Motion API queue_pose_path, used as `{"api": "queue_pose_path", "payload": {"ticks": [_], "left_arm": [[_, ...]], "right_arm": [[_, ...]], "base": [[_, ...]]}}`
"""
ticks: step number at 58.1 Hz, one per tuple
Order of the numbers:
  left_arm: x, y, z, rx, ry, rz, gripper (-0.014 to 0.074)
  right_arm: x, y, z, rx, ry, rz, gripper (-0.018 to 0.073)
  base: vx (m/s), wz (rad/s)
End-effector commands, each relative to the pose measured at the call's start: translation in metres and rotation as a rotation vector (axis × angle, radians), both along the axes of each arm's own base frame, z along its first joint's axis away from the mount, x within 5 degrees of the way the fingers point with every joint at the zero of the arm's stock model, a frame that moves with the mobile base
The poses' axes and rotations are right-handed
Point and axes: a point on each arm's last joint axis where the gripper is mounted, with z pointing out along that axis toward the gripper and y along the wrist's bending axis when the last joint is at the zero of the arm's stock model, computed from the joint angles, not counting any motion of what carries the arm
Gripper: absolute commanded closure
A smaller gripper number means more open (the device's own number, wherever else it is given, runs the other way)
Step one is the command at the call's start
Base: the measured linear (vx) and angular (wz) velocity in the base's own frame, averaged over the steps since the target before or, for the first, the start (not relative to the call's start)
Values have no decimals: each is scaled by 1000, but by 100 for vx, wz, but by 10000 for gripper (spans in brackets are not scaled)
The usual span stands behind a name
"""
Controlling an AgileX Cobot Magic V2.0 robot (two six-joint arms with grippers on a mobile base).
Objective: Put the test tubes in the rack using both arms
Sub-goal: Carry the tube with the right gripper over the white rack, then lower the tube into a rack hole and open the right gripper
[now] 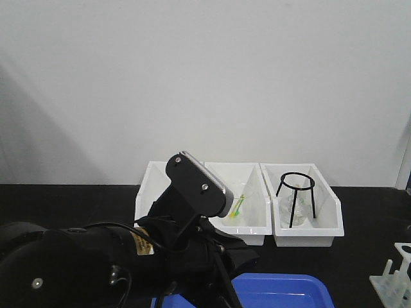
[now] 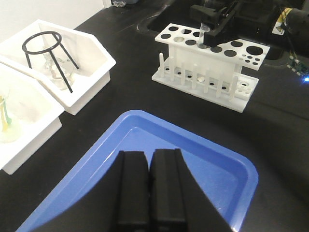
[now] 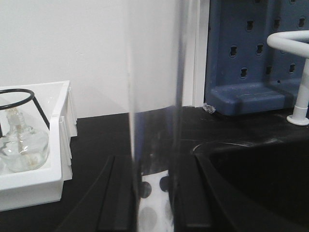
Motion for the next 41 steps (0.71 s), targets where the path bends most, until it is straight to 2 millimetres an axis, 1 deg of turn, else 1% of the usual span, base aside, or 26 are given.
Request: {"api": "queue_pose_path", "payload": {"ticks": [1,11,29,41], "left_arm": [[-1,4,27,-103,-71,30,598],[-1,4,27,-105,-73,31,598],[-2,4,26,-101,-69,29,598],[-2,4,26,-102,-67,29,598]], "right_arm": [[2,-2,23,-52,-144,0,565],[2,-2,20,-43,-109,-2,565],[9,-5,-11,-7,-51,-1,565],[11,-5,-20,1,-33,2,564]], "base": [[0,0],[0,0],[0,0],[0,0]]}}
